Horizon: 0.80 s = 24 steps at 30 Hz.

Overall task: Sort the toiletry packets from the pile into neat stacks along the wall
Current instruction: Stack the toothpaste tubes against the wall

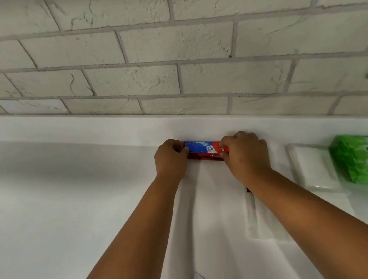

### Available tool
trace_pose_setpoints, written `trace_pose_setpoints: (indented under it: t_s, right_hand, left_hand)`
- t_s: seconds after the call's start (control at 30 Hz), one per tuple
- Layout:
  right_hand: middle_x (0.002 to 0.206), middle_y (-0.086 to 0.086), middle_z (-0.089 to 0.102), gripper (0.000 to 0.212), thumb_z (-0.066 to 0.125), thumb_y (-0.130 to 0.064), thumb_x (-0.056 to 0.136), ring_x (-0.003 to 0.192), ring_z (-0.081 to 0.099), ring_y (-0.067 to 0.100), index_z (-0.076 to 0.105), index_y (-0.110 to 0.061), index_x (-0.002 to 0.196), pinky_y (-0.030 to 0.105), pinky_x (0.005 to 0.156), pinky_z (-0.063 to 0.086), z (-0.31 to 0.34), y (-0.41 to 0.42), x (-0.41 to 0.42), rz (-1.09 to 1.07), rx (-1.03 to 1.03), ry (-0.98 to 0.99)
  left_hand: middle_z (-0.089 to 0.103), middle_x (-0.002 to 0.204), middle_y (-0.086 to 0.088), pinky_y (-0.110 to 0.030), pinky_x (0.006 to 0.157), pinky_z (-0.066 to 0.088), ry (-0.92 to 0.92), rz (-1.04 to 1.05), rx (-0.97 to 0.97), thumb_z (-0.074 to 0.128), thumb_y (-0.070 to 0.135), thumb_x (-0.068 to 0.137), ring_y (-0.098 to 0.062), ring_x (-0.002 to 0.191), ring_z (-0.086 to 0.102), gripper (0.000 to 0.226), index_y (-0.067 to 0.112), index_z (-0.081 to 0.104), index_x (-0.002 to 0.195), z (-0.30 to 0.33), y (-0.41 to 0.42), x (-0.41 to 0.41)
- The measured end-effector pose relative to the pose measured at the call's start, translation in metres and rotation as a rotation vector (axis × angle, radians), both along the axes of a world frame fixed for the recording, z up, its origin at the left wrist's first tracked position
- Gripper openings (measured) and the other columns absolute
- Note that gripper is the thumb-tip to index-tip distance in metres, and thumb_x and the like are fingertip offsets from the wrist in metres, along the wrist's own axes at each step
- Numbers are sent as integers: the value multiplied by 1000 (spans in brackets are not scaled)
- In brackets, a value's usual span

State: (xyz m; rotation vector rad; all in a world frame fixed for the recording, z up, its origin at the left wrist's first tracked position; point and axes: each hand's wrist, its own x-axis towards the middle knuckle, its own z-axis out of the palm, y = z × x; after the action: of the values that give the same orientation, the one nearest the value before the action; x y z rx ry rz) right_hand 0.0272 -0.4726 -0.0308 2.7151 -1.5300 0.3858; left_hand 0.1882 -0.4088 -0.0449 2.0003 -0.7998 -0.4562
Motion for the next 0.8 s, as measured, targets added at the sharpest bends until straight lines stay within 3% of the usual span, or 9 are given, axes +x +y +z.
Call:
trace_pose_setpoints:
  t_s: [0.27,0.47,0.63,0.73,0.8]
  right_hand:
    - [114,12,50,35,67,-37,84,104,47,29,61,-21,115,42,84,43,-8,2,0,10,-90,35]
    - [113,9,50,34,65,-38,85,104,46,27,60,-19,113,40,82,42,0,7,-4,31,-65,-46]
    - [119,4,48,35,58,-40,89,110,43,25,57,-24,120,36,89,38,17,35,-16,35,79,-142]
    - [127,2,49,35,58,-44,89,118,44,25,58,-29,120,37,98,40,23,64,-25,65,187,-176]
    - [125,2,52,34,60,-46,88,116,47,25,61,-29,117,37,95,44,23,90,-32,99,251,-187]
  left_hand:
    - [67,113,-4,-25,87,47,-29,-8,16,63,18,90,-18,103,61,23,12,64,112,-5,-4,-1]
    - [64,116,-4,-16,70,42,-2,-4,-12,58,27,94,-15,104,58,28,12,60,118,2,4,0]
    - [64,113,0,-17,71,41,-64,-22,-2,59,32,93,-11,98,57,29,14,62,115,13,35,-4]
    - [66,110,1,-21,78,43,-57,-70,8,60,32,91,-13,97,61,25,14,67,107,18,67,-14]
    - [67,108,2,-18,74,43,-61,-120,34,61,31,91,-12,92,61,23,14,68,104,19,94,-24]
